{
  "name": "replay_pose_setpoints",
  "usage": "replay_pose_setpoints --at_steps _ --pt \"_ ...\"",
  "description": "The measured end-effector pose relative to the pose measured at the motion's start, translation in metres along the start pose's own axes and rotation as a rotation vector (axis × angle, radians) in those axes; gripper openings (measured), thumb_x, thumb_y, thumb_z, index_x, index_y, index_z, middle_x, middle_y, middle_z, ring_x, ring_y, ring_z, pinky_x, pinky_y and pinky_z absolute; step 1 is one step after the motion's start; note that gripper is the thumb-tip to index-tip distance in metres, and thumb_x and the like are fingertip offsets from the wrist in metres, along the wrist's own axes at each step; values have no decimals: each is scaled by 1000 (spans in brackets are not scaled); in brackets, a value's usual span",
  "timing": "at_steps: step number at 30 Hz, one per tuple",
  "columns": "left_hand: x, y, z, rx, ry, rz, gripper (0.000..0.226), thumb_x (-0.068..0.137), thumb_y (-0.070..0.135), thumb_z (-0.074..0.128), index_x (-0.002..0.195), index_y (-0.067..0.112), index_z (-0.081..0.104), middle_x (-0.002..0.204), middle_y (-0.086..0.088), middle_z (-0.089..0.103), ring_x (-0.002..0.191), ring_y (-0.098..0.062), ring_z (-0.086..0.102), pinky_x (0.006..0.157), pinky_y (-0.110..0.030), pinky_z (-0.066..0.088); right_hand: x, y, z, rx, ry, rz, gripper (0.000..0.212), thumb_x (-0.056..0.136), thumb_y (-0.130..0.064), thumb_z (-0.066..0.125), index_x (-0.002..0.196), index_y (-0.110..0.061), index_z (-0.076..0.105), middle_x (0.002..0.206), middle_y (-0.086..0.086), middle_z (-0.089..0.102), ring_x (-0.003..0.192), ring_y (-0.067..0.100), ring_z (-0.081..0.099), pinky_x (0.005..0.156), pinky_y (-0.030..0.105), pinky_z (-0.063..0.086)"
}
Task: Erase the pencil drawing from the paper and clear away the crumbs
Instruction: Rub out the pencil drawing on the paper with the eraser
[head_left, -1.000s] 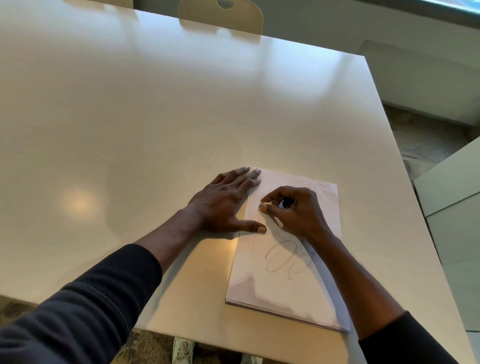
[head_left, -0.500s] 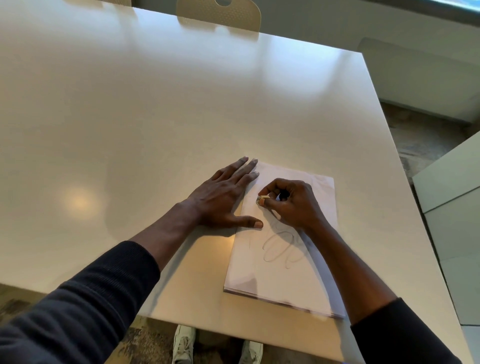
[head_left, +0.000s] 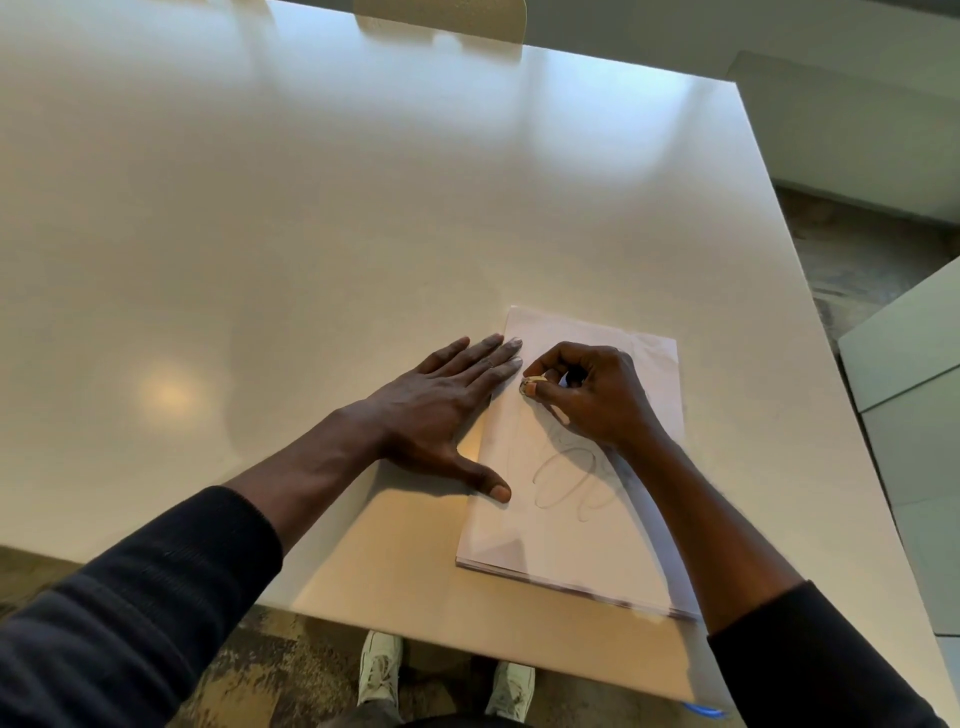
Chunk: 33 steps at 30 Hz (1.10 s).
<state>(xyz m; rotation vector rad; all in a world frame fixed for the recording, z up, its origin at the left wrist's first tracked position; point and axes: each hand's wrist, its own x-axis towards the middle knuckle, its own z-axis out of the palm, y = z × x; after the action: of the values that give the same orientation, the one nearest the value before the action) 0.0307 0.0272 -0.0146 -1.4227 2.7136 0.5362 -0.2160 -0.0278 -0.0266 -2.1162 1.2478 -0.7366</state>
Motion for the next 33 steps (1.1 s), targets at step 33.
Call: replay_pose_setpoints --at_steps 33 --pt "0 3 -3 7 -41 -42 148 66 104 53 169 23 -17 172 11 -34 154 -5 -39 132 -42 -14 -46 -19 8 47 -7 -78 16 86 -35 83 98 -25 81 82 -11 74 69 15 65 65 41 58"
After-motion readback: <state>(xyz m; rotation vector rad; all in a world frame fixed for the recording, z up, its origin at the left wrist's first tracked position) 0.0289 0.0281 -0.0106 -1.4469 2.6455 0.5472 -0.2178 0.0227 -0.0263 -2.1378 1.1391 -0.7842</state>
